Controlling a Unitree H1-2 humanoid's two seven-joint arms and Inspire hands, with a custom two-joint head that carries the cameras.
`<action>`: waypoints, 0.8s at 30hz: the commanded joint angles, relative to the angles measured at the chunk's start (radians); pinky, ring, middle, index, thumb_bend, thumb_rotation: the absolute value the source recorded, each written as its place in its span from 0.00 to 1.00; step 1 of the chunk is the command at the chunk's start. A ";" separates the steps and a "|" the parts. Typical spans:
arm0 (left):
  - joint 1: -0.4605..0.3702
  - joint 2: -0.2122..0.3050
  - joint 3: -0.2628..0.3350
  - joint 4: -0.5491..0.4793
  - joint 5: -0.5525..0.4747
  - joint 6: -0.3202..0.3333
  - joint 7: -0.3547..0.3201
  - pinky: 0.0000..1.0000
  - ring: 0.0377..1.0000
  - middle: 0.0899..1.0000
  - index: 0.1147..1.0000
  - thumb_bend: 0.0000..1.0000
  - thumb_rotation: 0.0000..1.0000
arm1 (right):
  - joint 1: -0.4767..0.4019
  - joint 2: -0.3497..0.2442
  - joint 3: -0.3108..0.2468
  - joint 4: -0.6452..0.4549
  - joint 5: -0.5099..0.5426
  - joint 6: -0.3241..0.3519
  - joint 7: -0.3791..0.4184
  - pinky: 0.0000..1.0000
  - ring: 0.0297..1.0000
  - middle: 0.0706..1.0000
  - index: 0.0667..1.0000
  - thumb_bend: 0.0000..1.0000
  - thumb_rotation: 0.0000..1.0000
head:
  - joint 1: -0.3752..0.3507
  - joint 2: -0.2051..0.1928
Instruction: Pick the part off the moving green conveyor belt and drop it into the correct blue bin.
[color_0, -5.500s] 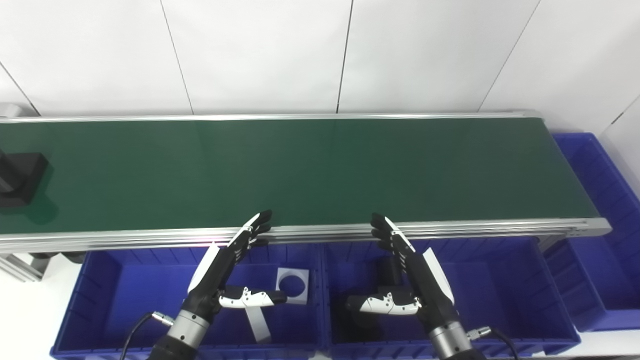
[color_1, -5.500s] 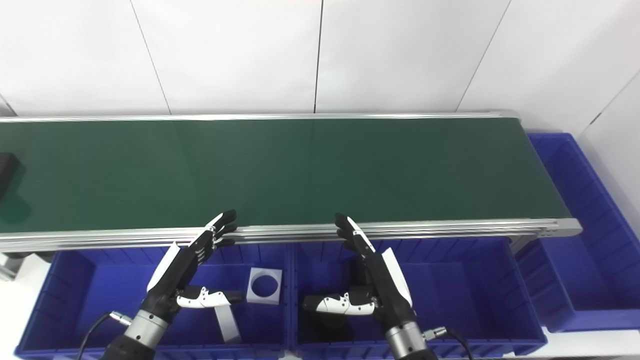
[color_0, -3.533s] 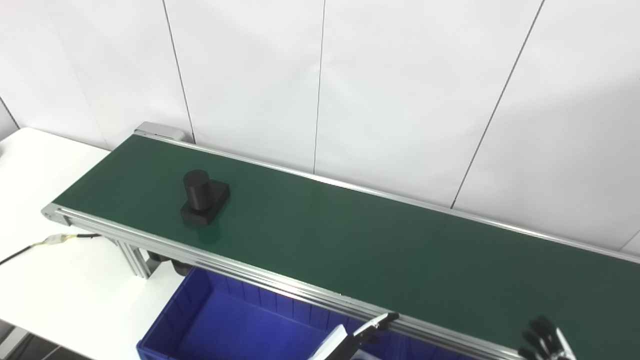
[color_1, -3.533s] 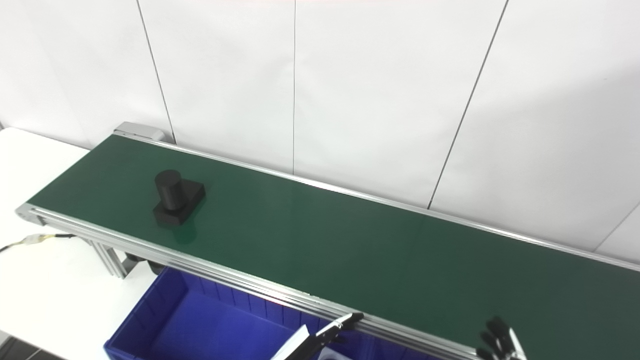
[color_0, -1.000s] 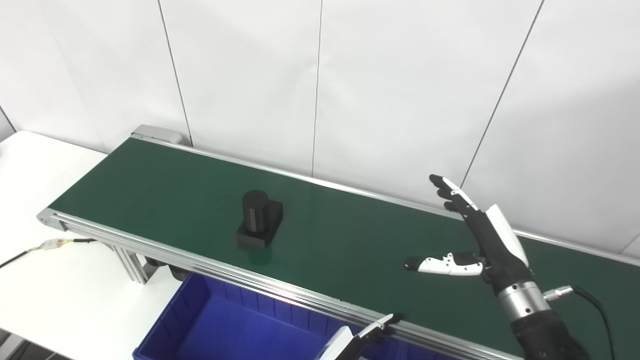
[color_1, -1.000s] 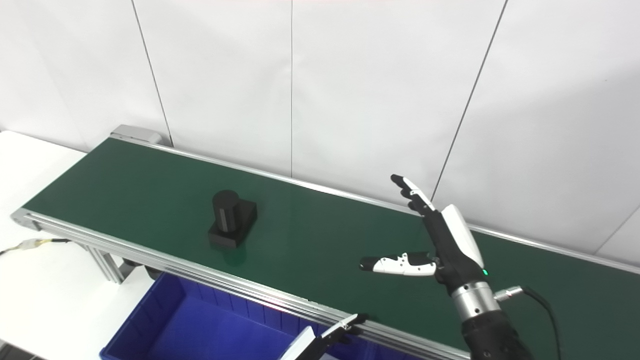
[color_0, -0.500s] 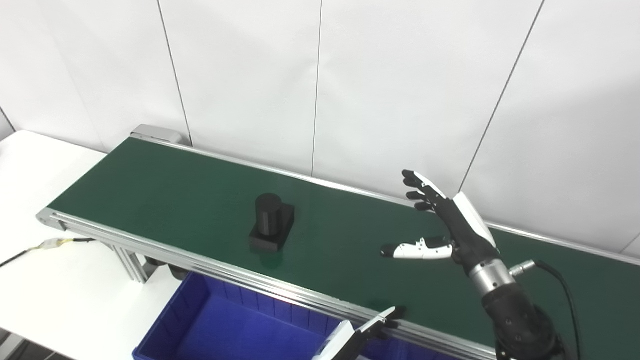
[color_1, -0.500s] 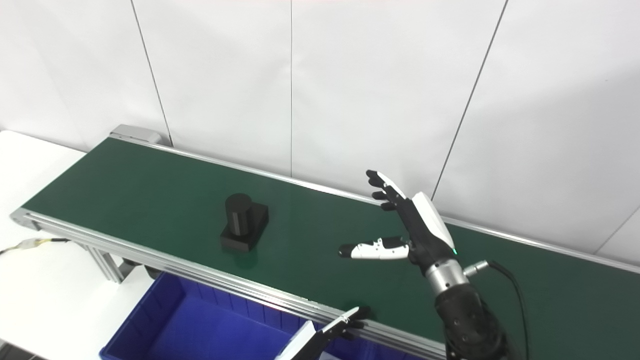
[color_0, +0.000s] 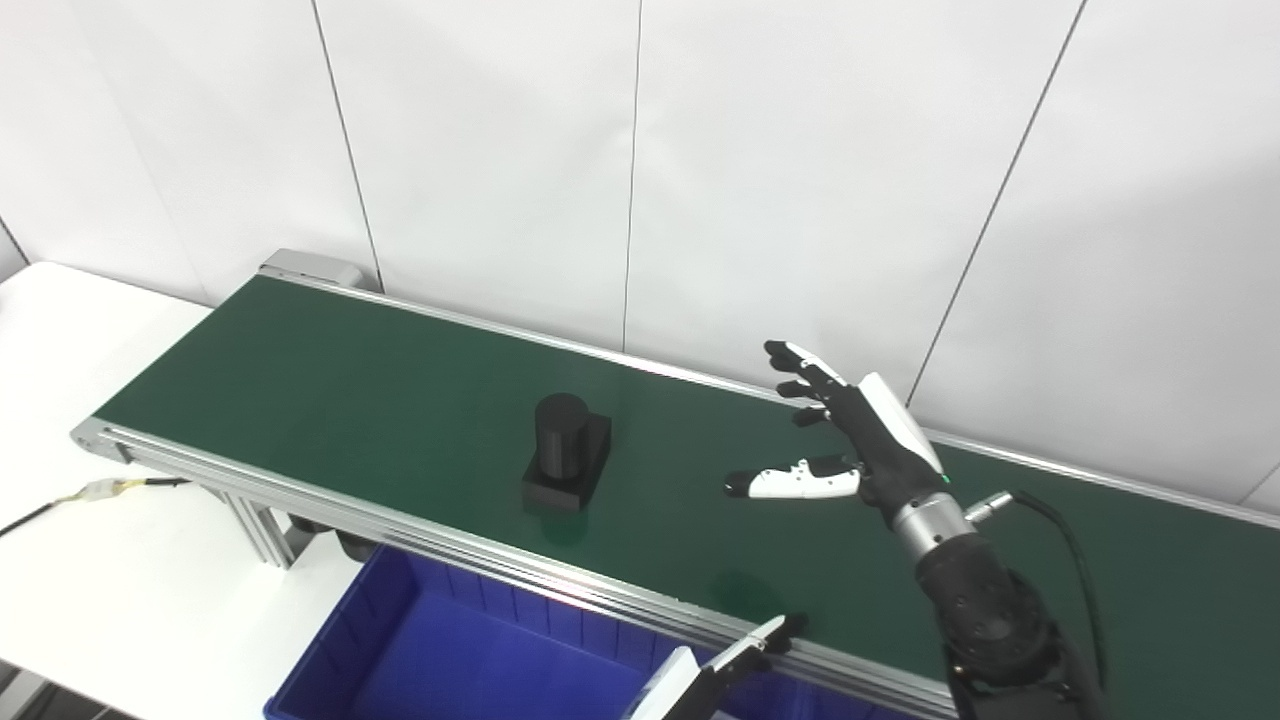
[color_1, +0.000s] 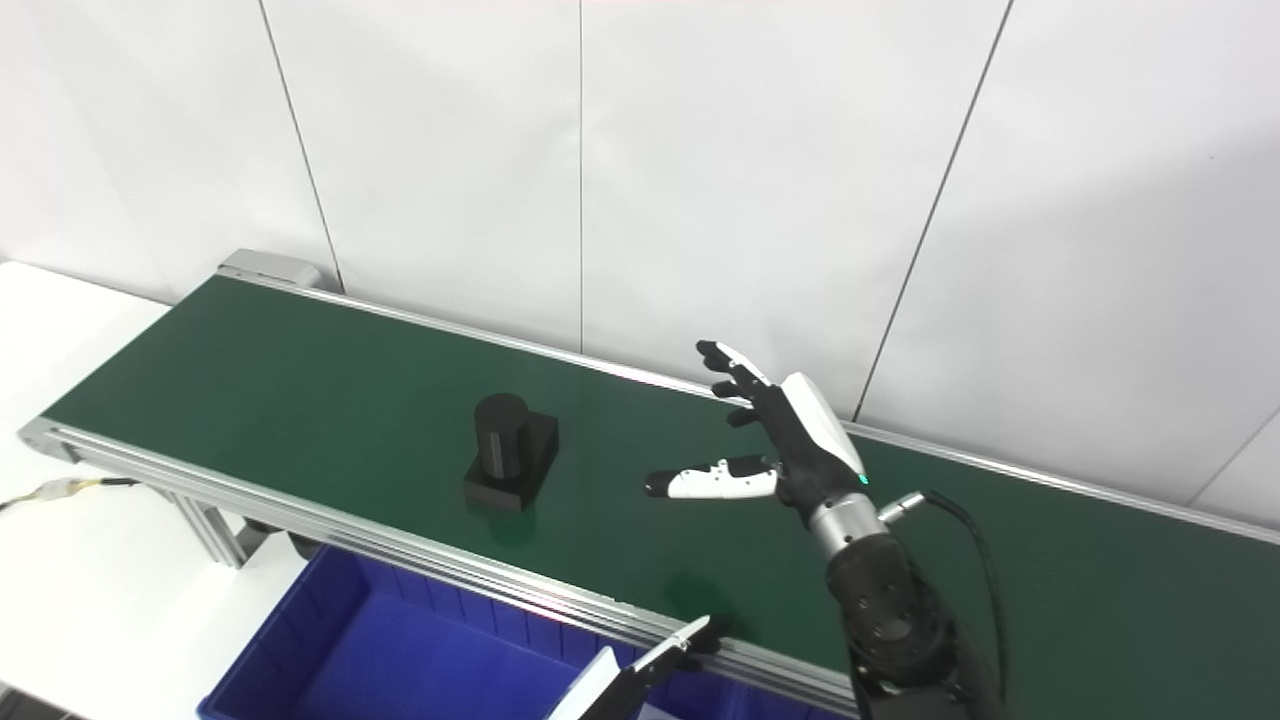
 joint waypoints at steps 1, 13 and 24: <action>0.000 0.003 0.010 -0.030 0.009 -0.036 0.018 0.88 0.92 0.94 0.95 1.00 0.47 | -0.058 0.016 0.003 0.000 0.006 -0.041 -0.016 0.80 0.87 0.89 0.91 0.95 0.38 | -0.001 0.001; 0.008 -0.001 0.024 -0.027 0.012 -0.036 0.008 0.91 0.94 0.94 0.95 1.00 0.46 | -0.093 0.044 0.020 0.067 0.001 -0.031 -0.024 0.80 0.88 0.90 0.92 0.94 0.35 | 0.000 0.002; -0.003 -0.003 0.016 -0.023 0.017 -0.036 0.005 0.83 0.88 0.91 0.92 1.00 0.45 | -0.142 0.080 0.041 0.192 0.003 -0.061 -0.031 0.78 0.86 0.90 0.91 0.95 0.31 | -0.010 0.006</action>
